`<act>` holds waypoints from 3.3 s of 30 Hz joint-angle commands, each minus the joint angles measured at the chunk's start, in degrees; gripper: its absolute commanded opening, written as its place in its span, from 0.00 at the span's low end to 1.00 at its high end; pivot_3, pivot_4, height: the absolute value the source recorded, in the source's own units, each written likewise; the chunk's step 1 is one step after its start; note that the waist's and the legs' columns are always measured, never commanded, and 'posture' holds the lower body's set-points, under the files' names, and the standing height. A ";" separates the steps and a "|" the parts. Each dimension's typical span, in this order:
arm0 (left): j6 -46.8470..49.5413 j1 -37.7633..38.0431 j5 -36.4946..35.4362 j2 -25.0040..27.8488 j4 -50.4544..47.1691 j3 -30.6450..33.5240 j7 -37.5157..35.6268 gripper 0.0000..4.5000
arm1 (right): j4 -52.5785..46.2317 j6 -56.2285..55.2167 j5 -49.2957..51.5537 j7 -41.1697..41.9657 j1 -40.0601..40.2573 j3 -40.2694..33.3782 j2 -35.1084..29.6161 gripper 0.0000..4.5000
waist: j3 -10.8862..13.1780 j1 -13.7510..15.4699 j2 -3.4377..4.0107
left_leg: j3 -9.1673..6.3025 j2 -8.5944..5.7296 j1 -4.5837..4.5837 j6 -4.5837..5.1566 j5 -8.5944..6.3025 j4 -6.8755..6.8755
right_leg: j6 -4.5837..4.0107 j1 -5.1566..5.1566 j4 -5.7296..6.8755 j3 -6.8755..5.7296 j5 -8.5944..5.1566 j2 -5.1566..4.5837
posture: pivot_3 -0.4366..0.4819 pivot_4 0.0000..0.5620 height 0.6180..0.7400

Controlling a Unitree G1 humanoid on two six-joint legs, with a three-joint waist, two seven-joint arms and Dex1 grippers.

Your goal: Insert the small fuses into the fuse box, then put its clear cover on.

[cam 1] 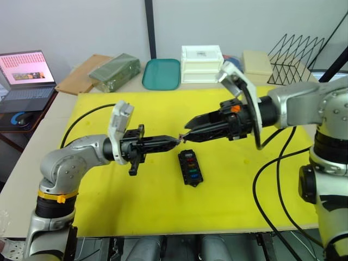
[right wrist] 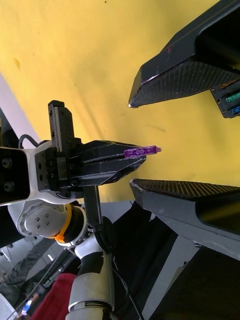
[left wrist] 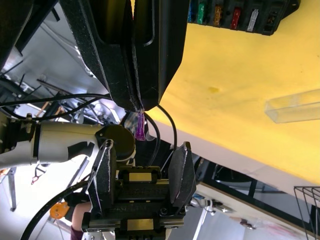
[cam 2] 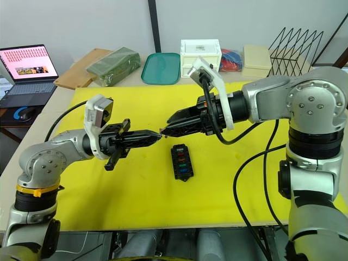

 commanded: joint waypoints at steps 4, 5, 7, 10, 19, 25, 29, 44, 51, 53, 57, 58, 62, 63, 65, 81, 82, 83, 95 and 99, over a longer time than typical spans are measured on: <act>-1.42 -0.77 -0.24 0.70 -0.37 0.32 0.01 0.00 | -1.20 0.41 2.76 -1.75 -0.20 -0.36 -0.47 0.18 | 0.00 -0.01 0.00 | 0.00 0.00 0.00 0.00 0.00 0.00 | 0.00 0.00 0.00 0.00 0.00 0.00 | 0.48 0.27 1.00; -1.44 -0.80 -0.26 0.76 -0.30 0.40 0.05 0.00 | -1.31 0.41 2.94 -1.88 -0.08 -0.27 -0.61 0.18 | 0.00 -0.01 0.00 | 0.00 0.00 0.00 0.00 0.00 0.00 | 0.00 0.00 0.00 0.00 0.00 0.00 | 0.48 0.27 1.00; -1.49 -0.85 -0.30 0.82 -0.21 0.49 0.14 0.00 | -1.44 0.41 3.18 -2.10 0.10 -0.16 -0.75 0.18 | 0.00 -0.01 0.00 | 0.00 0.00 0.00 0.00 0.00 0.00 | 0.00 0.00 0.00 0.00 0.00 0.00 | 0.48 0.27 1.00; -1.60 -1.22 -0.42 0.76 0.20 0.72 0.40 0.00 | -1.81 0.40 3.00 -2.28 0.48 0.13 -0.87 0.18 | 0.00 0.00 0.00 | 0.00 0.00 0.00 0.00 0.00 0.00 | 0.00 0.00 0.00 0.00 0.00 0.00 | 0.48 0.27 1.00; -1.97 -1.47 -0.34 0.92 0.53 0.31 0.48 0.00 | -2.06 0.27 2.45 -2.41 0.58 0.12 -0.67 0.18 | 0.00 -0.01 0.00 | 0.00 0.00 0.00 0.00 0.00 0.00 | 0.00 0.00 0.00 0.00 0.00 0.00 | 0.48 0.27 1.00; -2.05 -1.32 -0.16 1.10 0.39 -0.13 0.24 0.00 | -1.77 -0.19 2.36 -2.75 0.45 -0.07 -0.18 0.18 | 0.00 -0.01 0.00 | 0.00 0.00 0.00 0.00 0.00 0.00 | 0.00 0.00 0.00 0.00 0.00 0.00 | 0.48 0.27 1.00; -2.10 -1.28 -0.08 1.22 0.31 -0.24 0.17 0.00 | -1.66 -0.42 2.32 -2.84 0.43 -0.16 0.01 0.18 | 0.00 0.00 0.00 | 0.00 0.00 0.00 0.00 0.00 0.00 | 0.00 0.00 0.00 0.00 0.00 0.00 | 0.48 0.27 1.00; -2.41 -1.05 0.48 1.30 0.08 -0.90 0.26 0.00 | -1.66 -0.28 2.59 -2.74 0.26 -0.34 0.12 0.01 | 0.00 0.00 0.00 | 0.00 0.00 0.00 0.00 0.00 -0.01 | 0.00 0.00 -0.01 0.00 0.00 0.00 | 0.48 0.27 1.00; -0.79 -2.06 4.81 5.81 2.54 -4.05 0.73 0.14 | -5.70 -6.18 -4.28 1.93 0.81 6.44 -4.80 0.00 | 0.01 0.03 0.01 | 0.00 0.00 -0.01 0.00 0.00 -0.02 | 0.00 -0.03 0.00 0.00 0.00 0.01 | 0.48 0.27 1.00; -3.91 -1.95 8.80 7.24 3.47 -5.93 -0.68 0.29 | -7.16 -13.23 -10.89 6.60 1.81 11.93 -8.18 0.00 | 0.01 0.03 0.01 | 0.00 0.00 -0.02 0.00 0.00 -0.02 | 0.00 -0.03 -0.01 0.00 0.00 0.01 | 0.48 0.27 1.00; -11.30 -0.82 17.64 8.29 6.15 -11.07 -3.18 0.62 | -5.00 -32.40 -26.00 16.62 4.09 21.30 -10.87 0.00 | 0.02 -0.02 -0.01 | 0.01 -0.01 -0.03 0.00 0.00 -0.03 | 0.00 -0.05 -0.02 0.00 0.00 0.02 | 0.48 0.27 1.00; -12.83 -0.60 19.31 8.16 6.84 -12.10 -3.69 0.70 | -3.80 -36.76 -29.06 18.86 4.50 22.74 -10.77 0.00 | 0.02 -0.05 -0.01 | 0.02 -0.01 -0.03 0.00 0.00 -0.03 | 0.01 -0.06 -0.02 0.00 0.00 0.02 | 0.48 0.27 1.00; -18.60 0.04 25.48 7.10 9.49 -16.01 -4.79 0.99 | 2.91 -50.97 -39.80 27.31 5.50 28.51 -9.84 0.00 | 0.04 -0.15 -0.04 | 0.02 0.00 -0.05 0.00 0.00 -0.05 | 0.01 -0.11 -0.01 0.00 0.00 0.03 | 0.48 0.27 1.00; -19.53 0.09 26.47 6.91 10.00 -16.57 -5.01 0.99 | 4.43 -52.82 -41.23 28.78 5.56 29.00 -9.31 0.00 | 0.04 -0.14 -0.04 | 0.02 0.00 -0.07 0.00 0.00 -0.05 | 0.01 -0.11 -0.01 0.00 0.00 0.03 | 0.48 0.27 1.00; -20.77 0.16 27.64 6.26 10.87 -17.03 -5.18 0.99 | 7.63 -56.36 -44.07 31.38 5.33 29.94 -8.15 0.00 | 0.04 -0.14 -0.04 | 0.01 0.00 -0.09 0.00 0.00 -0.04 | 0.00 -0.13 -0.01 0.00 0.00 0.03 | 0.48 0.27 1.00; -24.93 2.33 33.28 3.74 12.10 -18.32 -6.00 0.99 | 19.66 -64.93 -55.61 39.79 6.46 29.92 -0.85 0.00 | 0.04 -0.20 -0.04 | 0.00 0.00 -0.12 -0.01 0.00 -0.02 | 0.00 -0.17 0.00 0.00 0.00 0.03 | 0.48 0.27 1.00; -24.92 2.43 33.35 3.75 12.00 -18.35 -6.12 0.99 | 19.76 -65.04 -55.93 39.99 6.59 29.90 -0.72 0.00 | 0.04 -0.20 -0.04 | 0.00 0.00 -0.12 -0.01 0.00 -0.02 | 0.00 -0.17 0.00 0.00 0.00 0.03 | 0.48 0.27 1.00; -25.04 2.65 33.54 3.88 11.82 -18.46 -6.39 0.99 | 19.96 -65.12 -56.26 40.02 6.70 29.85 -0.52 0.00 | 0.04 -0.20 -0.04 | 0.00 0.00 -0.12 -0.01 0.00 -0.02 | 0.00 -0.17 0.00 0.00 0.00 0.03 | 0.48 0.27 1.00; -25.15 4.18 34.23 3.55 10.19 -18.40 -6.44 0.99 | 22.74 -66.62 -59.68 40.39 7.42 29.35 1.33 0.00 | 0.04 -0.34 -0.04 | 0.00 0.00 -0.12 -0.01 0.00 -0.03 | 0.00 -0.18 0.02 0.00 0.00 0.04 | 0.48 0.27 1.00; -24.93 4.53 34.19 3.39 9.66 -18.51 -6.37 0.99 | 23.66 -67.25 -60.41 40.40 7.76 29.23 1.81 0.00 | 0.04 -0.36 -0.04 | 0.00 0.00 -0.12 -0.01 0.00 -0.02 | 0.00 -0.18 0.02 0.00 0.00 0.04 | 0.48 0.27 1.00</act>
